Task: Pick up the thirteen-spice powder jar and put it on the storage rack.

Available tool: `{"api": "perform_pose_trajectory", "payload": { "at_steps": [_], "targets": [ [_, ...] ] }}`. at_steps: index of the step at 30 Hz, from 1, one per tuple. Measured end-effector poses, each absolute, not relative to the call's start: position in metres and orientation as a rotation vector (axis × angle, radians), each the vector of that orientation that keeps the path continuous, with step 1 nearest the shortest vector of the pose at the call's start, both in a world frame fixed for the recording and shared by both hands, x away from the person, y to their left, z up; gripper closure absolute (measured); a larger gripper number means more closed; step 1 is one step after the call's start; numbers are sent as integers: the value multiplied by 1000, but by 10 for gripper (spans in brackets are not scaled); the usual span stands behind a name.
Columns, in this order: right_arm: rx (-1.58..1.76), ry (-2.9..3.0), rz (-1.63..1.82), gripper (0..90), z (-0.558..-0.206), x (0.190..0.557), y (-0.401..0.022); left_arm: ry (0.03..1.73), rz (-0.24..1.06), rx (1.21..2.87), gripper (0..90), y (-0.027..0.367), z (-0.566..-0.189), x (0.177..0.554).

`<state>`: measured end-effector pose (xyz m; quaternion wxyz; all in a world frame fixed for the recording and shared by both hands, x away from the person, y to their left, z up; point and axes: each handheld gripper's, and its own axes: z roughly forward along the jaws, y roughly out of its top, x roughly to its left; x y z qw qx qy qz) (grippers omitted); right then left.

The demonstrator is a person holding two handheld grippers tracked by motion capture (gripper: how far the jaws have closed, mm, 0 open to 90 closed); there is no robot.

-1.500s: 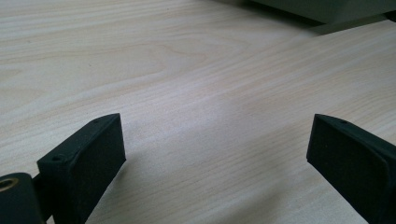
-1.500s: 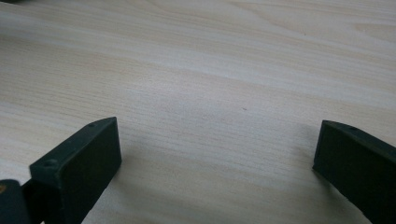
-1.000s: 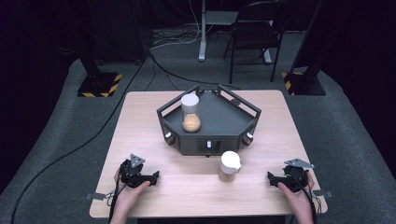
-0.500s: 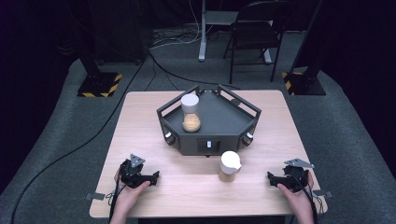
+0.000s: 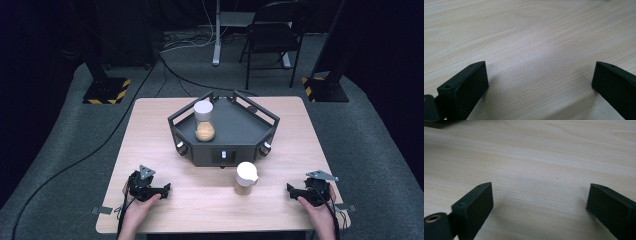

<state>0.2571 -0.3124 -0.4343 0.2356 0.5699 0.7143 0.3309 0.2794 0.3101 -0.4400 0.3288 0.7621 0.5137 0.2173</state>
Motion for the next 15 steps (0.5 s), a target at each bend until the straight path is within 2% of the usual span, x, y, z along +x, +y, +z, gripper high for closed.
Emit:
{"api": "perform_pose_trajectory", "payload": {
  "at_steps": [15],
  "targets": [
    [1491,2012,1035,77,-413,247,-313,1345,569,1994,0,310,-440,279]
  ]
}}
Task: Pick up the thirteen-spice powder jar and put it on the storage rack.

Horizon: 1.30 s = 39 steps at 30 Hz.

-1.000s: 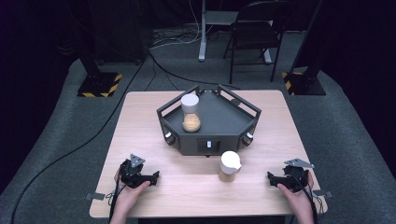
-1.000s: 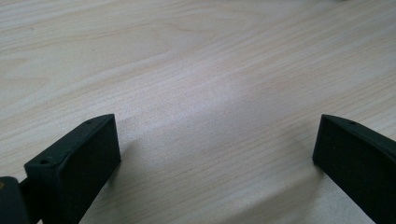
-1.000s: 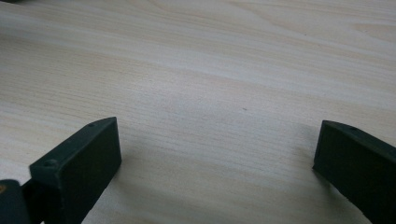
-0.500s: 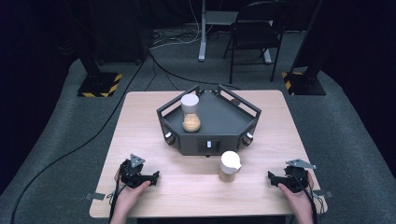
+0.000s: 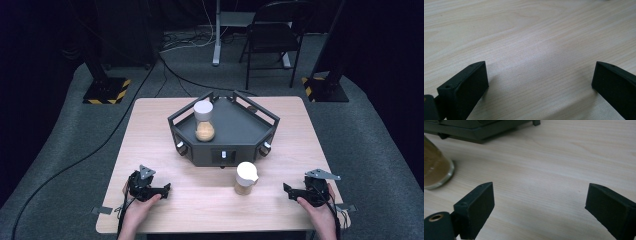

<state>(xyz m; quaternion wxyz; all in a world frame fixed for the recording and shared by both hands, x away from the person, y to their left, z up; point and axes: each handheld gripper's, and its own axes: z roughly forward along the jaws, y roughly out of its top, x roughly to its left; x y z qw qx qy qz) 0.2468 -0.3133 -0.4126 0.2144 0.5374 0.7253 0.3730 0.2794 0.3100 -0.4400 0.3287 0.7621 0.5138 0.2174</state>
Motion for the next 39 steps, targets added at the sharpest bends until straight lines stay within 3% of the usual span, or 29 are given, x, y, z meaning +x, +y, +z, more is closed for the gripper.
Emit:
{"api": "perform_pose_trajectory", "payload": {
  "at_steps": [22,39],
  "targets": [
    [1309,2086,1249,61,-383,225,-292,1350,571,1993,0,309,-440,280],
    [1195,2147,1294,60,-380,230,-261,1350,571,1994,0,309,-440,280]
  ]
}}
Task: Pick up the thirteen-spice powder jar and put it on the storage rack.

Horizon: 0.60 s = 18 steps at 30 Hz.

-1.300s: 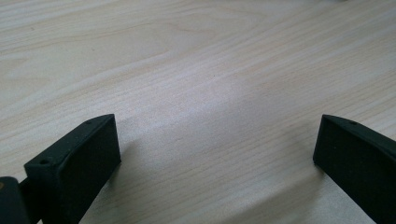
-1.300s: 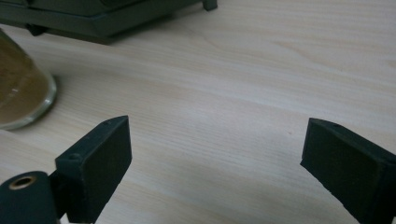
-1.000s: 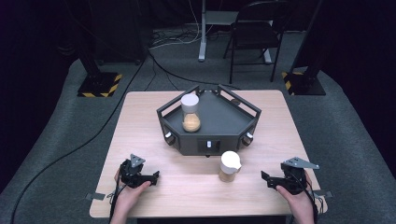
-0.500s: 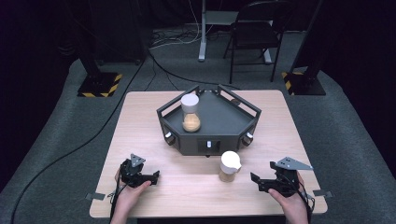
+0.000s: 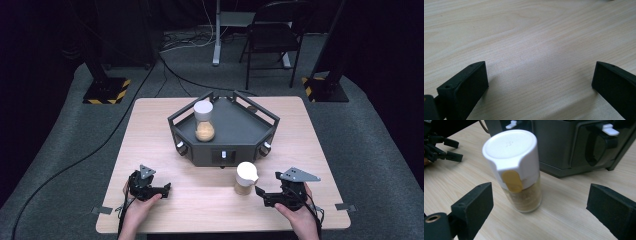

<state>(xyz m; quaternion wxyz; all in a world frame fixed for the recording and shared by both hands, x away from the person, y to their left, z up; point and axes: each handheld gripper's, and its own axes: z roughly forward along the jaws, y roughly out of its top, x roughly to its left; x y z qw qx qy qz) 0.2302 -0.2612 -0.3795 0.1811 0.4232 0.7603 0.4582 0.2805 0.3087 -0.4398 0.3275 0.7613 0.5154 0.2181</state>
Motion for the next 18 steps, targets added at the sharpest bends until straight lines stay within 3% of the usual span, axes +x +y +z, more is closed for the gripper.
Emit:
{"api": "perform_pose_trajectory", "payload": {
  "at_steps": [18],
  "targets": [
    [1149,2132,1346,115,-395,245,-228,1349,572,1994,0,309,-440,280]
  ]
}}
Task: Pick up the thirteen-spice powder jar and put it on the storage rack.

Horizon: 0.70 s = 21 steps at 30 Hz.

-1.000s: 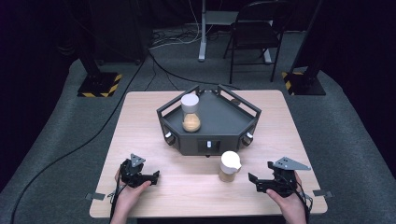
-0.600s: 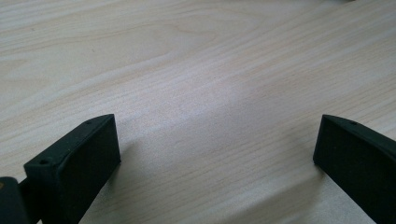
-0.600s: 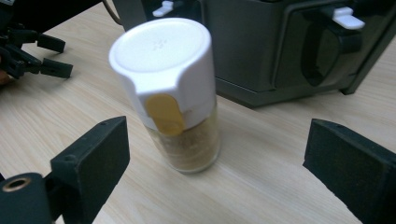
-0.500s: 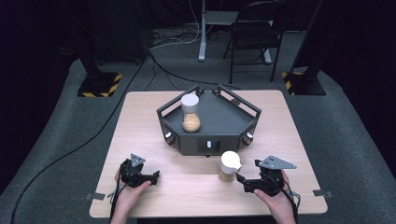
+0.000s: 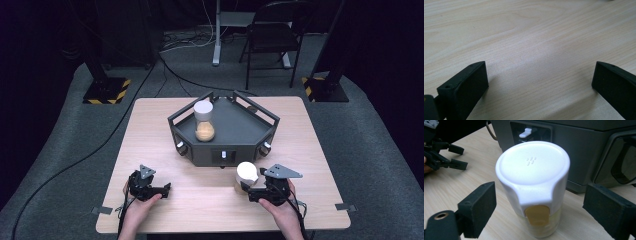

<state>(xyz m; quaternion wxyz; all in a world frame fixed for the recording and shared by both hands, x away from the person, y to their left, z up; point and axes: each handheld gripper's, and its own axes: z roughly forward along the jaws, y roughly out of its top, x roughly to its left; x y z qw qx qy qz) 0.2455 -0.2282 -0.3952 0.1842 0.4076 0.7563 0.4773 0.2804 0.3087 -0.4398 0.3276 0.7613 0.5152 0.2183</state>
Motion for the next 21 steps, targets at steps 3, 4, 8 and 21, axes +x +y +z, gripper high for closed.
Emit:
{"api": "perform_pose_trajectory", "payload": {
  "at_steps": [3,4,8,21],
  "targets": [
    [1144,2121,1344,136,-398,246,-223,1350,572,1993,0,309,-440,280],
    [1139,2118,1339,140,-399,246,-221,1350,572,1993,0,309,-440,280],
    [1140,2109,1335,158,-402,248,-214,1350,572,1993,0,309,-440,280],
    [1139,2088,1333,255,-414,259,-200,1350,572,1993,0,309,-440,280]
  ]
}}
